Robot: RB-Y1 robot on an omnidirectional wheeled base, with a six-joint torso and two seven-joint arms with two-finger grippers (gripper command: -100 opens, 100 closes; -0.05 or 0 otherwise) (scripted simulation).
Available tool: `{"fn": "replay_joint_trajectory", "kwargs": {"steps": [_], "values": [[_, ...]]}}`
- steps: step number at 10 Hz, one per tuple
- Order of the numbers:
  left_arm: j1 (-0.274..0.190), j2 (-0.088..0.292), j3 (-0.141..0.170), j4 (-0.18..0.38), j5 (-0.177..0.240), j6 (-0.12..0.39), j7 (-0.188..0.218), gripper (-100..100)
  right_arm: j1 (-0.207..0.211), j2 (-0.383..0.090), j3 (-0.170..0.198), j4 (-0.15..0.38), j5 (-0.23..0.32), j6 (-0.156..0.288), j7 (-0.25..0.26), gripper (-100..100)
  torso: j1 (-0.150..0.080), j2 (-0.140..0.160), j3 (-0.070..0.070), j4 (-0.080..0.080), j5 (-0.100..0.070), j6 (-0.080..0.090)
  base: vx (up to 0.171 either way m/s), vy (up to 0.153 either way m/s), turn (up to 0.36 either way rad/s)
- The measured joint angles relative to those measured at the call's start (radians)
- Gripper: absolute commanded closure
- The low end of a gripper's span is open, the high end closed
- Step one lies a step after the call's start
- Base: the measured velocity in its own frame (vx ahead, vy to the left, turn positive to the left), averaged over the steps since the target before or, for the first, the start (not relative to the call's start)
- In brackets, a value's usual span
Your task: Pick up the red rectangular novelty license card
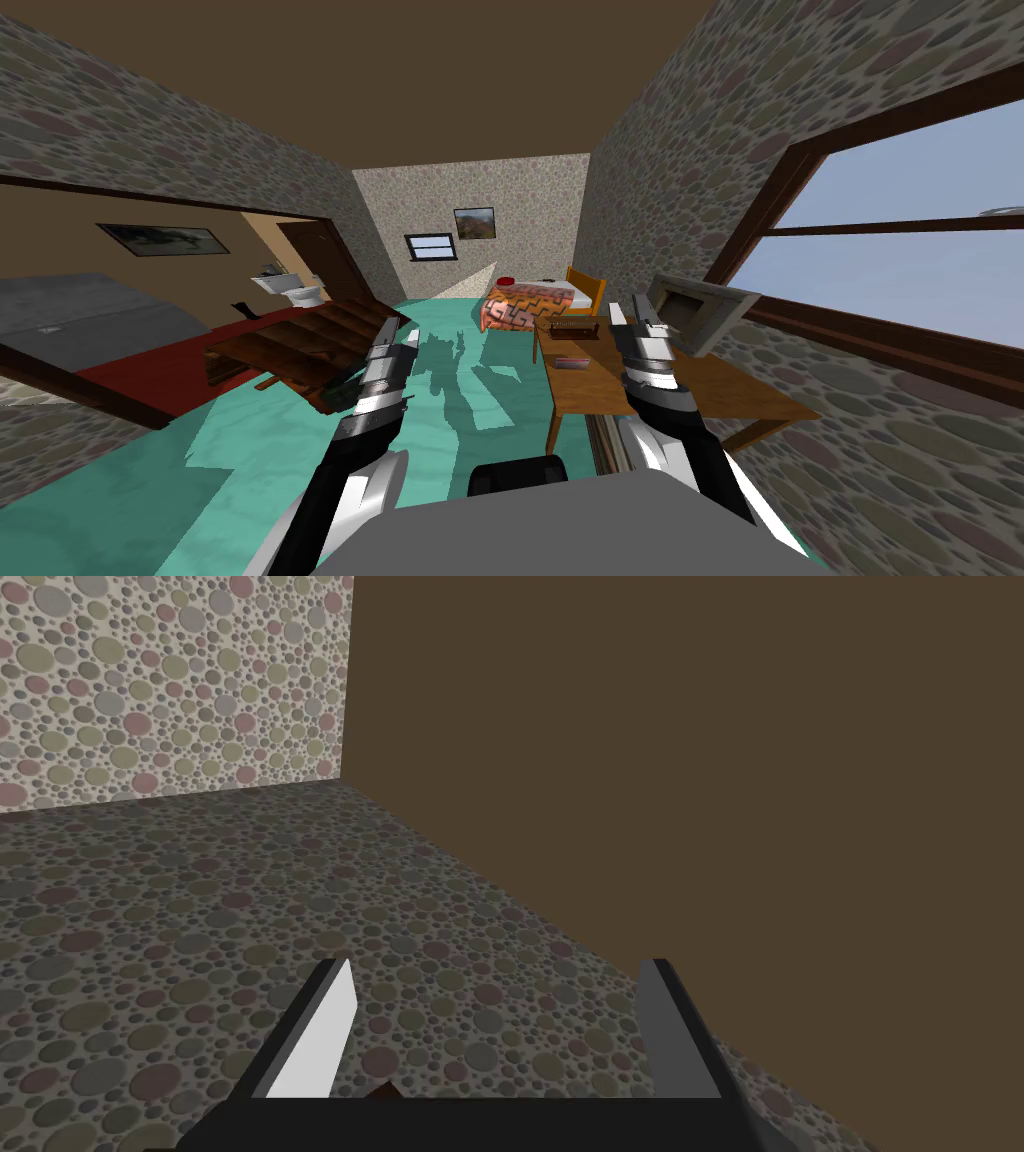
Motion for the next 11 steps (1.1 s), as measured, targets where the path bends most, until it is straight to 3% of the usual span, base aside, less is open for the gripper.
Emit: {"fn": "replay_joint_trajectory", "kwargs": {"steps": [6,11], "values": [[0.000,0.000,0.000,0.000,0.000,0.000,0.000,0,-0.020,-0.154,0.013,0.057,0.067,-0.007,0.020,-100,0.004,-0.002,-0.001,0.000,0.001,0.000,0.031,0.070,0.041],[0.000,0.000,0.000,0.000,0.000,0.000,0.000,0,-0.051,-0.300,0.026,0.152,0.160,-0.017,0.042,-100,0.007,-0.003,-0.002,-0.001,0.001,0.000,0.043,0.101,0.076]]}}
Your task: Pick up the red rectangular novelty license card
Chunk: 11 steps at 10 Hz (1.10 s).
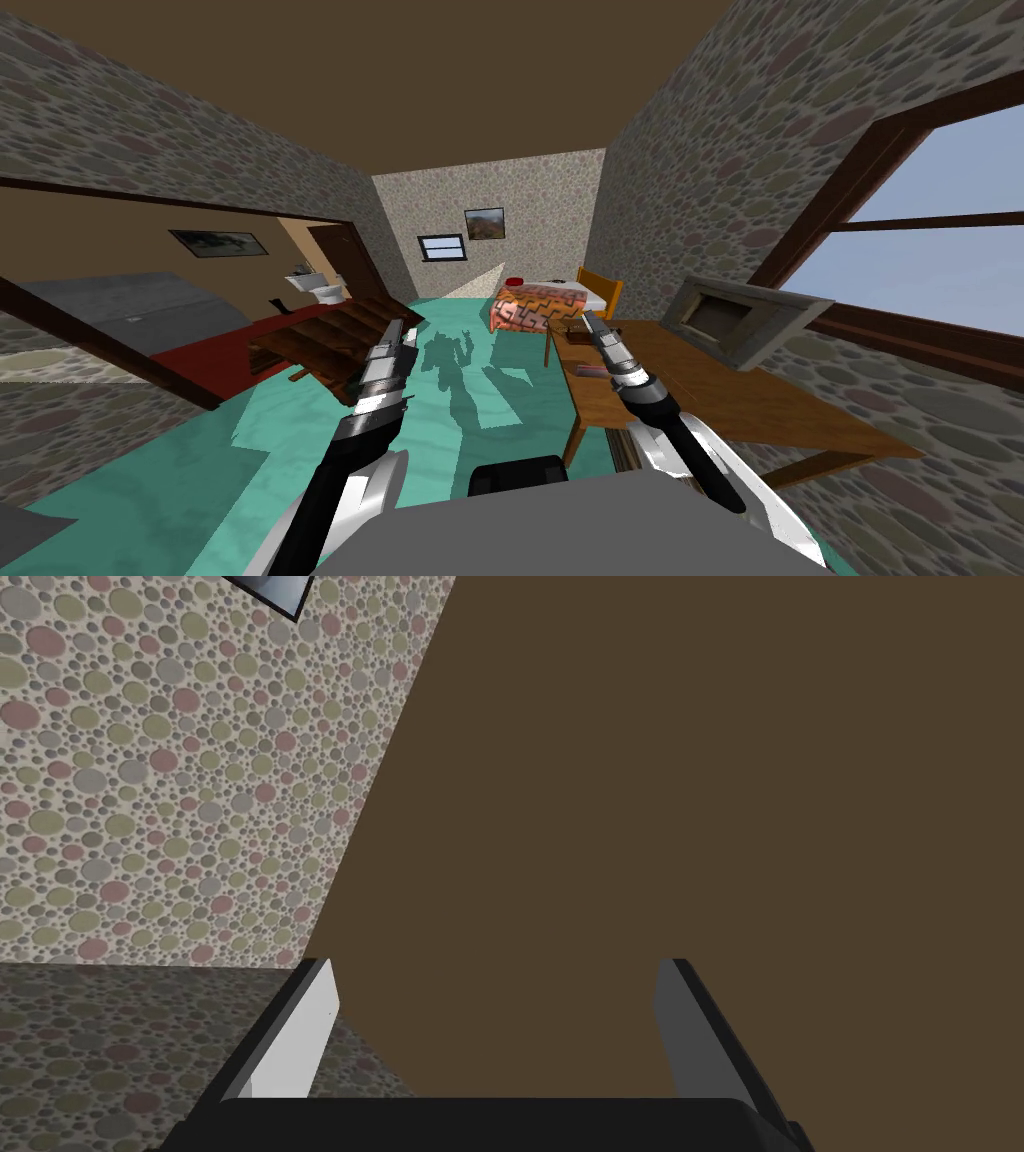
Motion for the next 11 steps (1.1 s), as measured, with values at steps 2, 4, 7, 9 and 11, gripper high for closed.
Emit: {"fn": "replay_joint_trajectory", "kwargs": {"steps": [2,4,7,9,11], "values": [[0.000,0.000,0.000,0.000,0.000,0.000,0.000,0,-0.014,-0.044,0.029,0.051,0.050,-0.009,0.024,-100,-0.001,-0.001,0.000,0.000,0.000,0.000,0.048,0.071,0.060],[0.000,0.000,0.000,0.000,0.000,0.000,0.000,0,-0.035,-0.108,0.038,0.117,0.094,-0.019,0.035,-100,-0.001,-0.001,-0.001,0.000,0.000,0.000,0.054,0.085,0.086],[0.000,0.000,0.000,0.000,0.000,0.000,0.000,0,-0.044,-0.173,0.061,0.175,0.142,-0.031,0.055,-100,-0.003,0.001,0.001,0.000,0.000,0.001,0.030,0.060,0.093],[0.000,0.000,0.000,0.000,0.000,0.000,0.000,0,-0.050,-0.237,0.081,0.224,0.189,-0.038,0.067,-100,-0.002,0.000,0.000,0.000,0.000,0.000,0.046,0.071,0.127],[0.000,0.000,0.000,0.000,0.000,0.000,0.000,0,-0.067,-0.282,0.108,0.277,0.228,-0.039,0.084,-100,-0.002,0.000,0.000,0.000,0.000,0.000,0.039,0.053,0.086]]}}
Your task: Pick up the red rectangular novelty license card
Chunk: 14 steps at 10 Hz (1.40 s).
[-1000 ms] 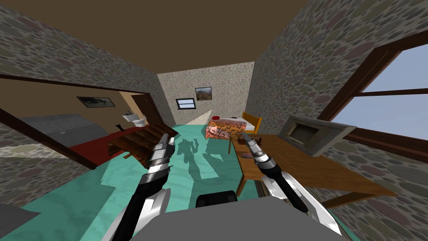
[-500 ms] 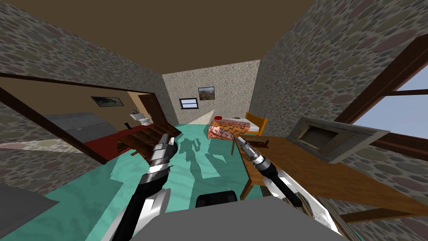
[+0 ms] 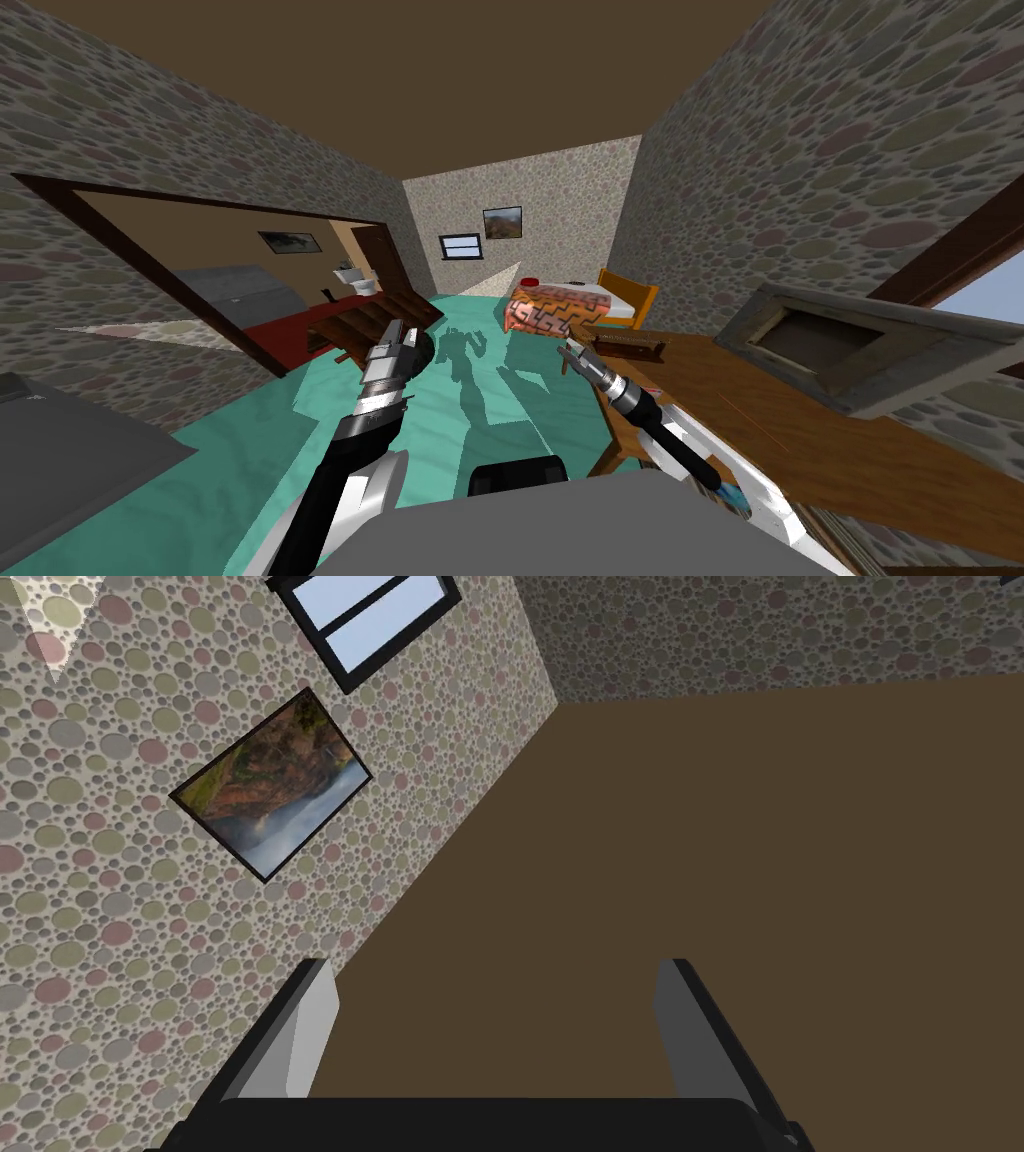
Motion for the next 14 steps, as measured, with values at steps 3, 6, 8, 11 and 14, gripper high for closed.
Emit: {"fn": "replay_joint_trajectory", "kwargs": {"steps": [3,6,8,11,14], "values": [[0.000,0.000,0.000,0.000,0.000,0.000,0.000,0,-0.015,-0.081,0.029,0.085,0.053,-0.021,0.020,-100,-0.001,0.001,0.001,0.000,0.000,0.000,0.031,0.046,0.149],[0.000,0.000,0.000,0.000,0.000,0.000,0.000,0,-0.034,-0.154,0.082,0.193,0.115,-0.030,0.048,-100,-0.002,0.001,0.001,0.000,0.000,0.000,0.026,0.029,0.162],[0.000,0.000,0.000,0.000,0.000,0.000,0.000,0,-0.017,-0.211,0.095,0.239,0.139,-0.045,0.065,-100,-0.003,0.003,0.002,0.001,0.000,0.000,0.016,0.013,0.110],[0.000,0.000,0.000,0.000,0.000,0.000,0.000,0,-0.033,-0.273,0.132,0.306,0.174,-0.046,0.076,-100,-0.004,0.003,0.002,0.001,-0.001,0.001,0.010,0.003,0.084],[0.000,0.000,0.000,0.000,0.000,0.000,0.000,0,-0.042,-0.321,0.154,0.360,0.194,-0.052,0.080,-100,-0.004,0.003,0.002,0.001,-0.001,0.001,0.006,-0.001,0.091]]}}
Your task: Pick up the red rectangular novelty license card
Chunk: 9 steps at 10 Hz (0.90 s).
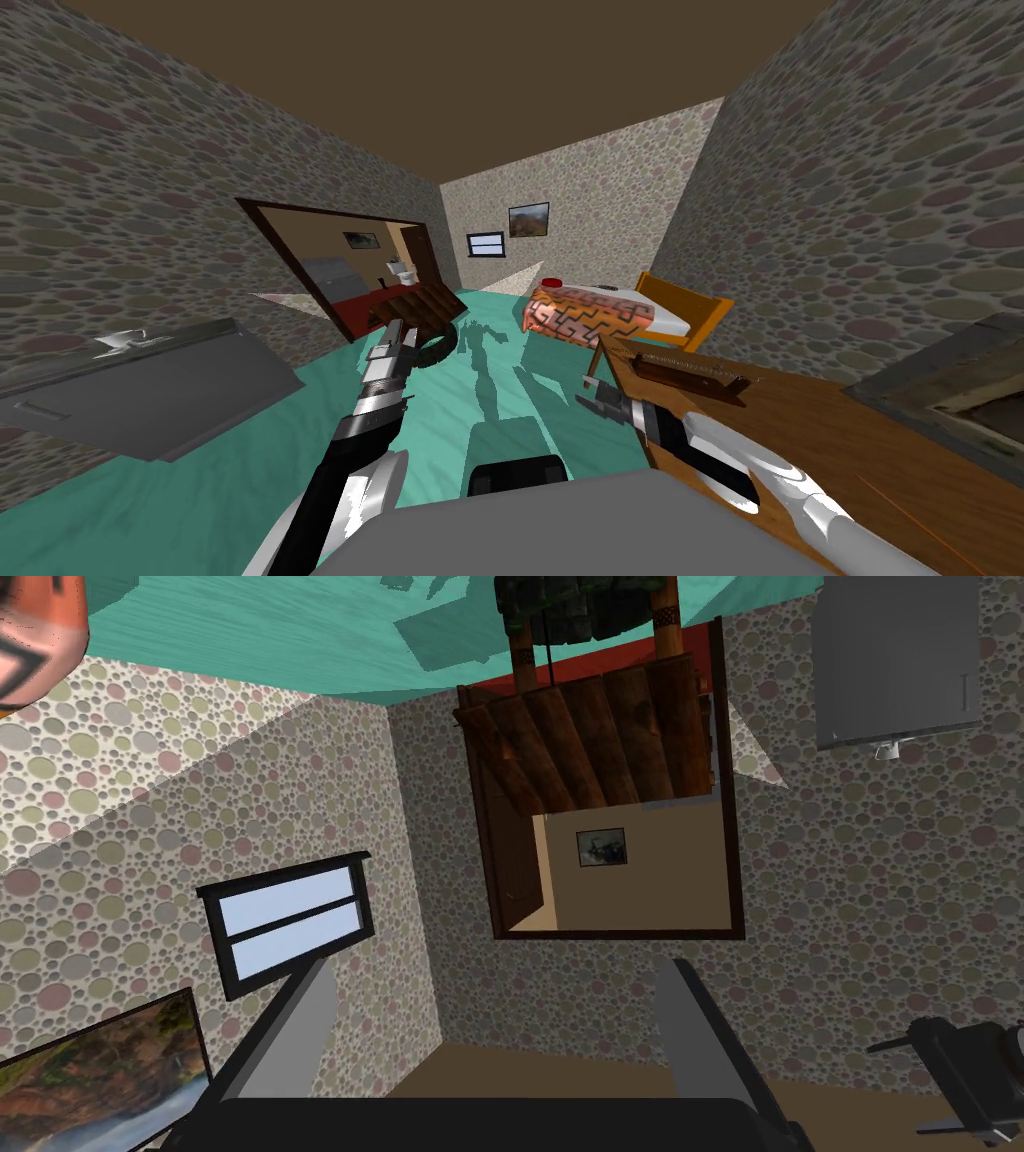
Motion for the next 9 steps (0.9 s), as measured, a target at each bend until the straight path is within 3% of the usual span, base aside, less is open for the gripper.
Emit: {"fn": "replay_joint_trajectory", "kwargs": {"steps": [3,6,7,9], "values": [[0.000,0.000,0.000,0.000,0.000,0.000,0.000,0,-0.021,-0.025,0.033,0.079,0.024,-0.014,0.019,-100,0.000,0.000,0.000,0.000,0.000,0.000,0.005,-0.006,0.160],[0.000,0.000,0.000,0.000,0.000,0.000,0.000,0,-0.022,-0.085,0.073,0.153,0.053,-0.025,0.039,-100,-0.001,0.000,0.000,0.000,0.000,-0.001,0.000,-0.016,0.124],[0.000,0.000,0.000,0.000,0.000,0.000,0.000,0,-0.021,-0.098,0.076,0.187,0.055,-0.038,0.049,-100,-0.001,0.001,0.000,0.000,0.000,0.000,-0.006,-0.022,0.168],[0.000,0.000,0.000,0.000,0.000,0.000,0.000,0,-0.048,-0.136,0.126,0.278,0.081,-0.054,0.064,-100,-0.002,0.001,0.001,0.000,0.000,-0.001,-0.016,-0.034,0.215]]}}
